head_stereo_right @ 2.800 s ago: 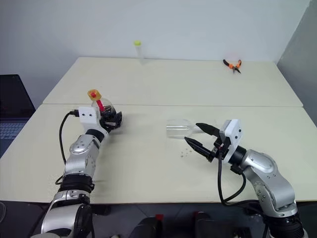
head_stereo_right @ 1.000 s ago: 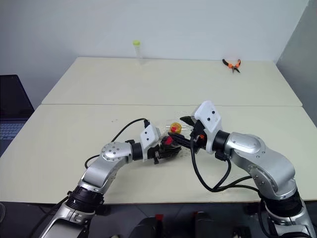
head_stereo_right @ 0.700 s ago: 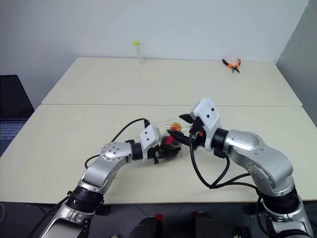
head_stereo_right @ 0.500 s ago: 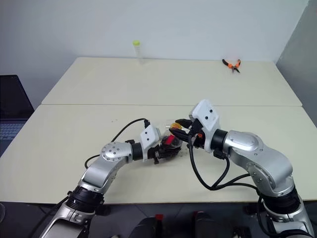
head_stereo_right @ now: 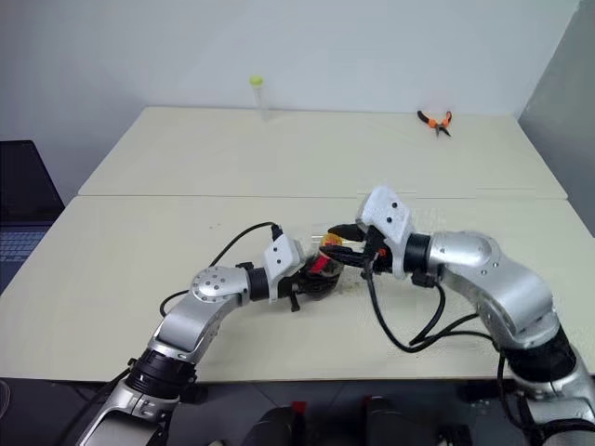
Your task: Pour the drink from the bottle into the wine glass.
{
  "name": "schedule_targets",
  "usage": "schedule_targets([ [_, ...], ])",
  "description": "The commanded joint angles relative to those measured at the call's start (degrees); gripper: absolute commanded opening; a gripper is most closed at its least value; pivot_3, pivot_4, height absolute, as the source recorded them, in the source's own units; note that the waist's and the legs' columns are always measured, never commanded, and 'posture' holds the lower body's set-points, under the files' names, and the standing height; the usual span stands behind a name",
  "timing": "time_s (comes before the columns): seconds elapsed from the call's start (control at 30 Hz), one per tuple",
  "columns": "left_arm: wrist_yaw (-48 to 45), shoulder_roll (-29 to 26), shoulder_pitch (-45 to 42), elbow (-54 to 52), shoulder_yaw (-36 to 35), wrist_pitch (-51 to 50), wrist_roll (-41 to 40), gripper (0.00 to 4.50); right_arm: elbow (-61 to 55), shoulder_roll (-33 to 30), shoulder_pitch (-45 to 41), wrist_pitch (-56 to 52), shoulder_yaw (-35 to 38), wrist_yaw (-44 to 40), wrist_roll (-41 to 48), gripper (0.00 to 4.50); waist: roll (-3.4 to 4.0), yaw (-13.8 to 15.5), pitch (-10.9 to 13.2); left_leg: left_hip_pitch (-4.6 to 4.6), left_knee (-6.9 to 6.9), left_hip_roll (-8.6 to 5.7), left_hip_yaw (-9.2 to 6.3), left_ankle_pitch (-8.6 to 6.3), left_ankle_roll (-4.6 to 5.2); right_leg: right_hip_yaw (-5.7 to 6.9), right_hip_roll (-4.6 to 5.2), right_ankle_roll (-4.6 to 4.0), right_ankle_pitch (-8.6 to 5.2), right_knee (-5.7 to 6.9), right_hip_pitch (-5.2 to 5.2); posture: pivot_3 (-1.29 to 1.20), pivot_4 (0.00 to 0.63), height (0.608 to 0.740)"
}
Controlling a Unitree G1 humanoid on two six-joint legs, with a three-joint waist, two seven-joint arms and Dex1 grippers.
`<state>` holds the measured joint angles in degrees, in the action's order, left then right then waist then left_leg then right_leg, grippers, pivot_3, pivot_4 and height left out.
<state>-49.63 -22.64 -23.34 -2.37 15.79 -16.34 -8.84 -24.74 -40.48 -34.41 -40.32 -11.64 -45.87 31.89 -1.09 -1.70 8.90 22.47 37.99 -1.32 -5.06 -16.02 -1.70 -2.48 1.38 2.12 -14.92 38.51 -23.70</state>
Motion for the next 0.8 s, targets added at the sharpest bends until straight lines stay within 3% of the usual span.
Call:
schedule_targets([
  [0.03,-1.6,-0.15,-0.66,-4.6,-0.21,0.3,-1.69,1.07,11.0,-5.55,-5.05,10.2,-4.21,-13.96,-7.85,1.2,0.03,-0.02,0.02,0.0,0.0,0.0,0.03,0.0,0.0,0.0,0.0,0.0,0.0,-0.01,0.0,0.0,0.15,0.74],
  [0.17,-2.3,-0.27,-0.05,-6.02,0.43,-0.21,-1.94,1.04,24.33,-8.54,-12.46,27.53,-10.6,-25.16,-18.98,1.2,0.03,-0.08,0.02,-0.03,0.0,0.03,0.16,0.0,0.0,0.01,-0.01,0.0,0.0,-0.02,0.02,0.0,0.15,0.74],
  [0.23,-2.12,-0.14,0.11,-6.27,0.57,-0.32,-1.91,1.04,27.37,-8.1,-14.48,30.28,-10.77,-27.11,-19.9,1.2,0.03,-0.11,0.02,-0.07,-0.02,0.05,0.16,0.0,0.0,0.01,-0.01,0.0,0.0,-0.03,0.04,0.0,0.15,0.74],
  [0.3,-1.87,-0.02,0.36,-6.6,0.75,-0.48,-1.86,1.04,26.33,-8.5,-14.6,27.99,-9.79,-29.51,-17.48,1.2,0.03,-0.12,0.02,-0.08,-0.02,0.07,0.07,0.0,0.0,-0.02,-0.01,0.0,0.0,-0.03,0.05,0.0,0.15,0.74],
  [0.4,-1.2,0.23,0.65,-6.68,0.77,-0.69,-1.62,1.03,17.07,-9.32,-10.0,15.43,-4.03,-27.81,-7.08,1.2,0.03,0.11,0.02,-0.04,-0.02,0.07,-0.09,0.0,-0.01,0.0,0.03,-0.01,0.0,-0.03,0.04,0.0,0.15,0.74],
  [0.43,-1.06,0.26,0.7,-6.69,0.75,-0.74,-1.56,1.03,14.51,-9.41,-8.53,12.34,-2.3,-26.7,-4.8,1.55,0.03,0.22,0.02,-0.01,-0.01,0.05,-0.13,0.0,-0.01,0.02,0.13,-0.01,0.0,-0.03,0.04,0.0,0.15,0.74],
  [0.6,-0.73,0.44,0.58,-6.15,0.45,-0.67,-1.35,1.02,-3.57,-6.15,4.58,-3.15,11.68,-10.52,9.74,3.21,0.06,1.02,0.04,0.16,0.08,-0.05,-0.3,0.0,-0.01,0.16,0.38,-0.01,0.0,-0.09,0.03,0.0,0.15,0.74],
  [0.7,-0.61,0.51,0.33,-5.37,0.22,-0.39,-1.13,1.02,-11.5,-0.98,11.12,-8.98,18.53,2.69,15.55,3.22,0.06,1.13,0.04,0.2,0.08,-0.06,-0.27,0.0,-0.01,0.12,0.38,0.0,0.0,-0.02,-0.02,0.0,0.15,0.74],
  [0.8,-0.6,0.56,0.01,-4.49,0.2,0.02,-0.82,1.01,-17.16,4.53,15.77,-11.05,19.38,13.87,14.98,3.22,0.06,1.17,0.04,0.17,0.07,-0.07,-0.28,0.0,-0.01,0.14,0.34,0.0,-0.01,0.0,-0.01,0.0,0.15,0.74],
])
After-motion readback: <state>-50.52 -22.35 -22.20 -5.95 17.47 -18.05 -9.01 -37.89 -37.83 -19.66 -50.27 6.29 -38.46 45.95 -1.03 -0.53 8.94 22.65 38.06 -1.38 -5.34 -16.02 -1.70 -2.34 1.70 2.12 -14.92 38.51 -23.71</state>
